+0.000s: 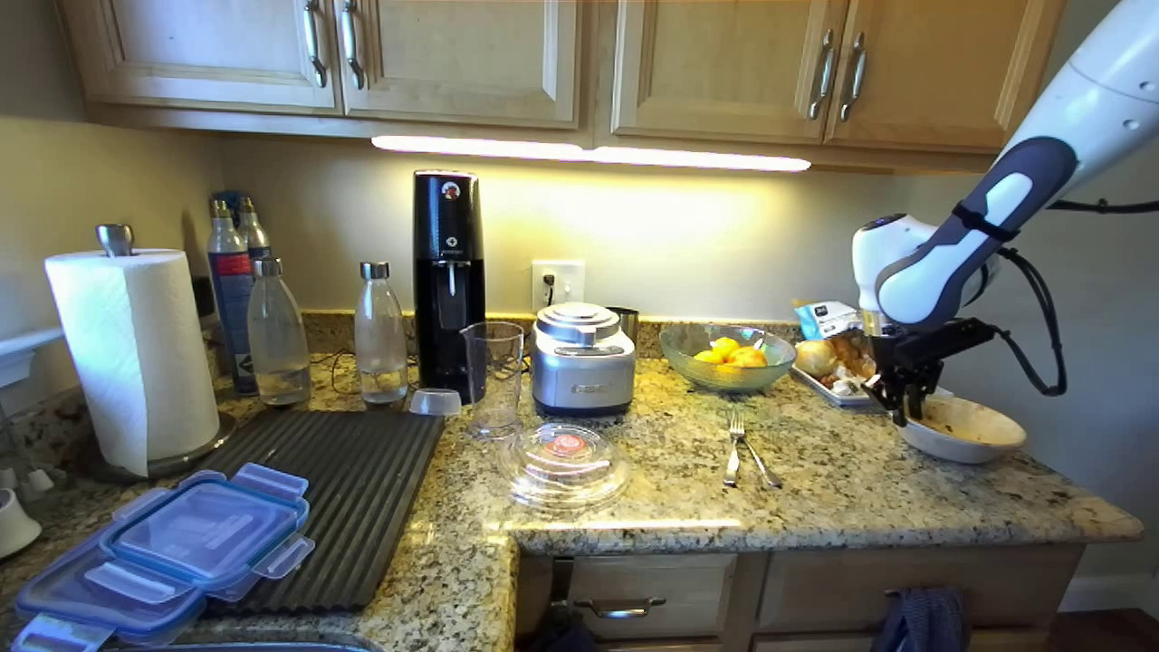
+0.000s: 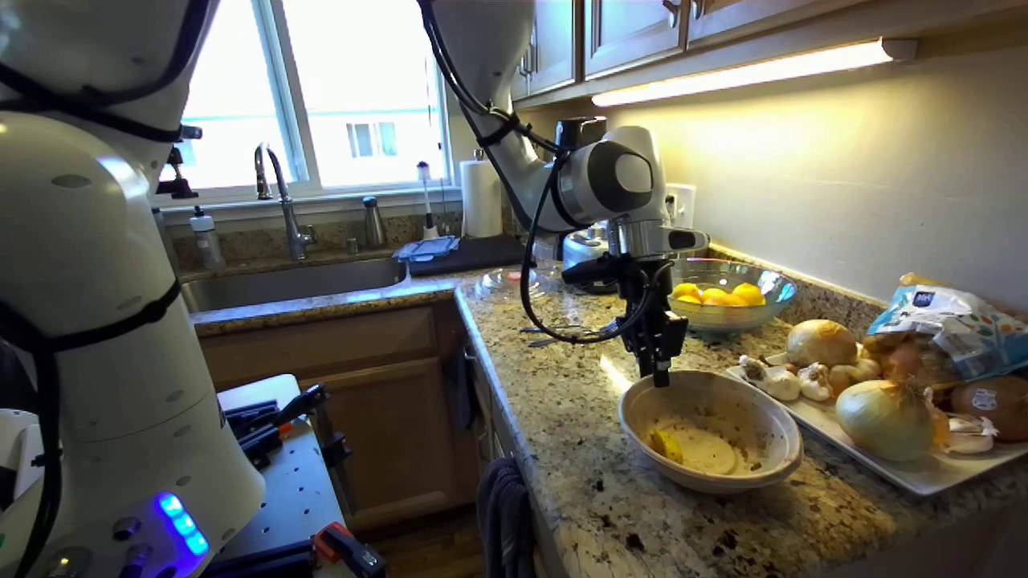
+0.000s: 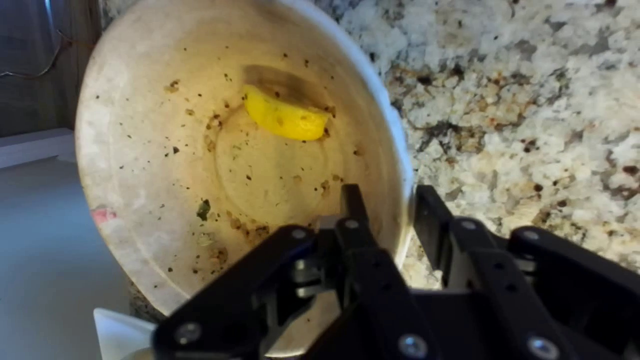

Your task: Pick up the folks from the bowls and put them on the countertop. Separate the bowls and place the top bowl on the countertop.

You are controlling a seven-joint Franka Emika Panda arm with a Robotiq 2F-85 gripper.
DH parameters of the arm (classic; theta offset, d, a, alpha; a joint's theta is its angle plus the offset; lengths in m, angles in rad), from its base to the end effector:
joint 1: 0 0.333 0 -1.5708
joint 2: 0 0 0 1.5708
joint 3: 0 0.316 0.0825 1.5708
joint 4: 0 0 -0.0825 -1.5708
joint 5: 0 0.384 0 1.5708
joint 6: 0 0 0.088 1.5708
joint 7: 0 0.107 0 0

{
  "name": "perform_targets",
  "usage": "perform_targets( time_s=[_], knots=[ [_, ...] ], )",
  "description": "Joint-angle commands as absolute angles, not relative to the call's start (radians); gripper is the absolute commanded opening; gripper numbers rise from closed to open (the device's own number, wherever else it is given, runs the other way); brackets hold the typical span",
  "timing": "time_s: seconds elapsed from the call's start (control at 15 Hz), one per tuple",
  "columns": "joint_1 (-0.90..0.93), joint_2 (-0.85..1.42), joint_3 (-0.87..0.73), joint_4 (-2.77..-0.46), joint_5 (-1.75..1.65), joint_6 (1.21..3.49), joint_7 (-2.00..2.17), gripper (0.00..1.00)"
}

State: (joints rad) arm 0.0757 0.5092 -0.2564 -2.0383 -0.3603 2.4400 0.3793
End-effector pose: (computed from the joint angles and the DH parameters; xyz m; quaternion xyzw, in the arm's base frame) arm 0.5783 -0.1056 0.1903 0.9766 -0.1203 -0.0348 0.1749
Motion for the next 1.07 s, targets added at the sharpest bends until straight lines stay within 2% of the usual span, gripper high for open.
perform_targets(
  time_s=[0.0, 0.2, 0.47, 1.0],
  knots=[
    [0.06, 0.484, -0.242, -2.055, -0.346, 2.422, 0.364, 0.08],
    [0.056, 0.477, -0.235, -2.066, -0.339, 2.425, 0.353, 0.03],
    [0.051, 0.468, -0.225, -2.08, -0.322, 2.425, 0.336, 0.08],
    [0.06, 0.369, -0.201, -2.183, -0.3, 2.407, 0.32, 0.07]
  ],
)
